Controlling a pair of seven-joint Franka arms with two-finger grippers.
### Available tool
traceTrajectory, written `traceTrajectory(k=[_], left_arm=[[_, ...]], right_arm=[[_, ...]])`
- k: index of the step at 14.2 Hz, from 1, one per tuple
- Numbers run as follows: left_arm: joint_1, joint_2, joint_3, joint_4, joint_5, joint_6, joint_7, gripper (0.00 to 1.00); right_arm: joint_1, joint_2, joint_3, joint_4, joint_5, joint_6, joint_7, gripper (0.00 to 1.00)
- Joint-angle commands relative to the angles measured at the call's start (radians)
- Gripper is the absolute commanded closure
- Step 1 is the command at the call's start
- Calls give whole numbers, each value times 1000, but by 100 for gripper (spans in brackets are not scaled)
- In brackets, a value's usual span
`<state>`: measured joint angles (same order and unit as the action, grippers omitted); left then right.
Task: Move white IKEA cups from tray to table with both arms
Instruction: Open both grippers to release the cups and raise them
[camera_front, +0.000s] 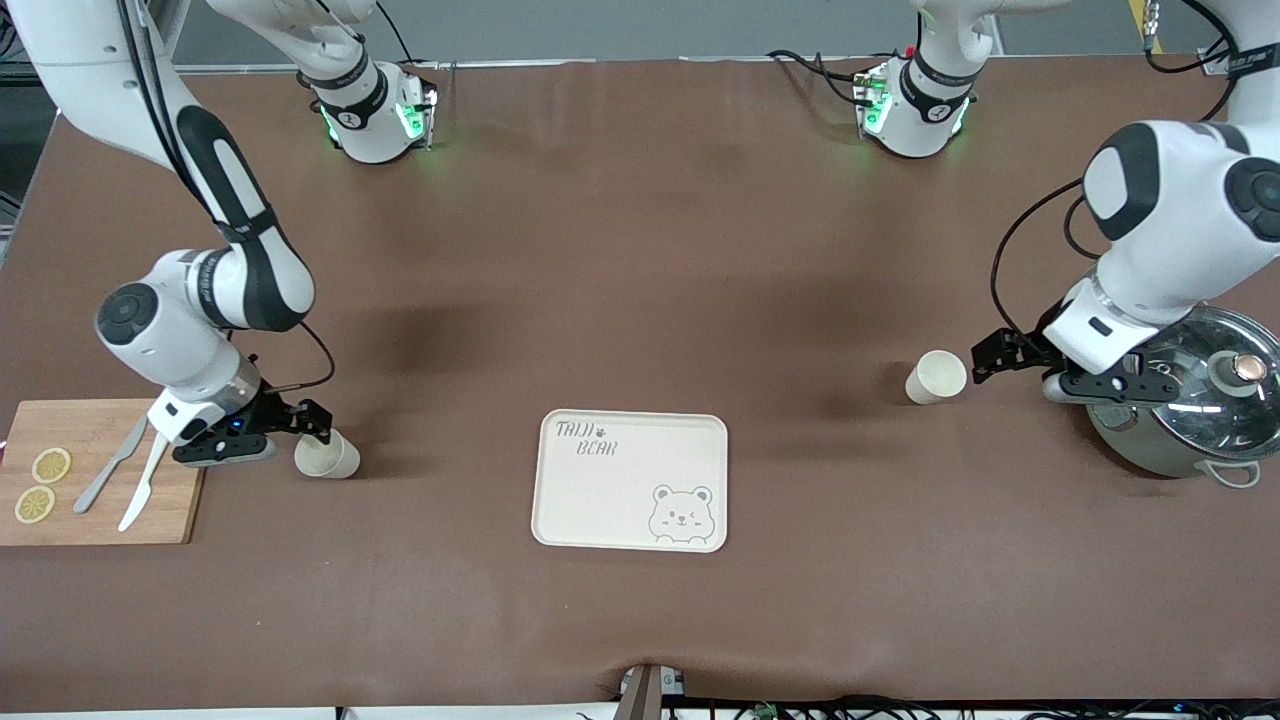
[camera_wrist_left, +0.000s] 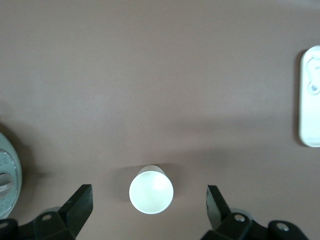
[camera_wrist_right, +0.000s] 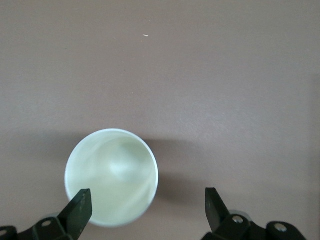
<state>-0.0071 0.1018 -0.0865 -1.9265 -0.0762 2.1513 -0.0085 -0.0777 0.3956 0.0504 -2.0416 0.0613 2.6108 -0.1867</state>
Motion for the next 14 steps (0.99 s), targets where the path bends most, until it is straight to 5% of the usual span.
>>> traceTrajectory(k=[1,5,14], left_arm=[[-25,22,-4,124,29,-131,-74,0],[-54,27,-4,285,61,-315,-126,0],[-63,-25,4,443,69,-521,-123,0]], right_arm=[[-21,-49,9,50,29,-141,-31,0],[-22,-75,5,130,29,-296,-27,0],[-28,-132,0,441,22,-805,-8,0]])
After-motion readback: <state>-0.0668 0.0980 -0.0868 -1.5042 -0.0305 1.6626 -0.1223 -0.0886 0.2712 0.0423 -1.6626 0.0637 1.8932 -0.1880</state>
